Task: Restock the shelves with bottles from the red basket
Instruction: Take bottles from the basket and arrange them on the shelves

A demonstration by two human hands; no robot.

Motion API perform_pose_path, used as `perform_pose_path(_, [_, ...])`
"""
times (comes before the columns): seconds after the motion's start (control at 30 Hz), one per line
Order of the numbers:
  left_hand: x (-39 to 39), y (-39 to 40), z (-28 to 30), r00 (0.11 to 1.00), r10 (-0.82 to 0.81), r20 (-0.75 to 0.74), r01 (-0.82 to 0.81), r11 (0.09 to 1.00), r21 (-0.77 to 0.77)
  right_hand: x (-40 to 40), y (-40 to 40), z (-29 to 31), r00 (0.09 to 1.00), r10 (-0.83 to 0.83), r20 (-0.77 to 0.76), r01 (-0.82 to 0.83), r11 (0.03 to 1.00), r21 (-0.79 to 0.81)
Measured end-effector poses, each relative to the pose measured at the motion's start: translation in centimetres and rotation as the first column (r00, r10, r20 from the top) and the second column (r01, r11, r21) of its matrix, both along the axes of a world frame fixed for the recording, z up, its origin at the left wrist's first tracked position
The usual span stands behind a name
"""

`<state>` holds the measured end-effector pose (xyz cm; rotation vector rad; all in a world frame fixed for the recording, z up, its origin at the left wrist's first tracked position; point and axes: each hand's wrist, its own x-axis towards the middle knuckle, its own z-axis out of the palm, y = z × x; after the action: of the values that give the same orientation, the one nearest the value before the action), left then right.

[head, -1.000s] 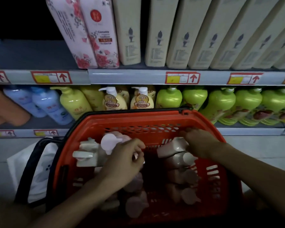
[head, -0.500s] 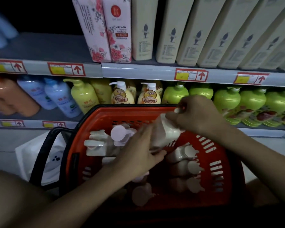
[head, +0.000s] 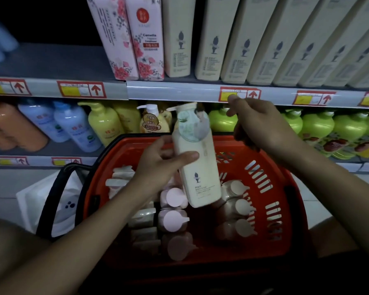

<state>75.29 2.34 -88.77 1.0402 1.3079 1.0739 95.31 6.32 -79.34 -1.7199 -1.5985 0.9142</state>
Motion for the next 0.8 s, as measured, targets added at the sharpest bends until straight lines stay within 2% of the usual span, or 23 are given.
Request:
perform_pose_path(0.13, [-0.4, 0.2, 0.6, 0.988, -0.030, 0.148, 0.033, 0.999, -0.018, 0.4, -0.5, -1.7, 0.971, 0.233, -0.052, -0.239, 0.937, -0.256])
perform_pose_path(0.23, [-0.7, 0.6, 0.7, 0.986, -0.030, 0.166, 0.033, 0.999, -0.016, -0.4, -1.6, -3.5, 0.926, 0.376, -0.032, -0.371, 0.894, -0.250])
perform_pose_path(0.3, [-0.8, 0.7, 0.4, 0.984, -0.014, 0.177, 0.019, 0.999, -0.028, -0.5, -2.1, -4.7, 0.921, 0.390, -0.021, -0.383, 0.893, -0.236])
perform_pose_path(0.4, [-0.7, 0.5, 0.6, 0.978, -0.006, 0.207, 0.015, 0.999, -0.046, -0.6, -2.7, -5.9, 0.921, 0.372, -0.116, -0.390, 0.889, -0.239])
perform_pose_path(0.5, [-1.0, 0.2, 1.9, 0.984, -0.070, 0.162, 0.075, 0.997, -0.019, -0.8, -3.3, -6.3, 0.931, 0.313, -0.186, -0.346, 0.920, -0.182])
perform_pose_path(0.63, [-3.0, -0.7, 4.7, 0.979, -0.203, -0.026, 0.205, 0.975, 0.082, -1.6, -4.4, -4.4, 0.920, 0.238, -0.312, -0.279, 0.956, -0.093])
perform_pose_path(0.7, [-4.0, -1.4, 6.2, 0.976, -0.199, -0.087, 0.209, 0.972, 0.113, -2.3, -4.8, -2.6, 0.910, 0.218, -0.352, -0.246, 0.968, -0.036])
perform_pose_path(0.8, [-5.3, -2.2, 9.2, 0.980, -0.109, -0.166, 0.143, 0.966, 0.213, -4.0, -5.4, 0.6, 0.902, 0.197, -0.385, -0.194, 0.980, 0.047])
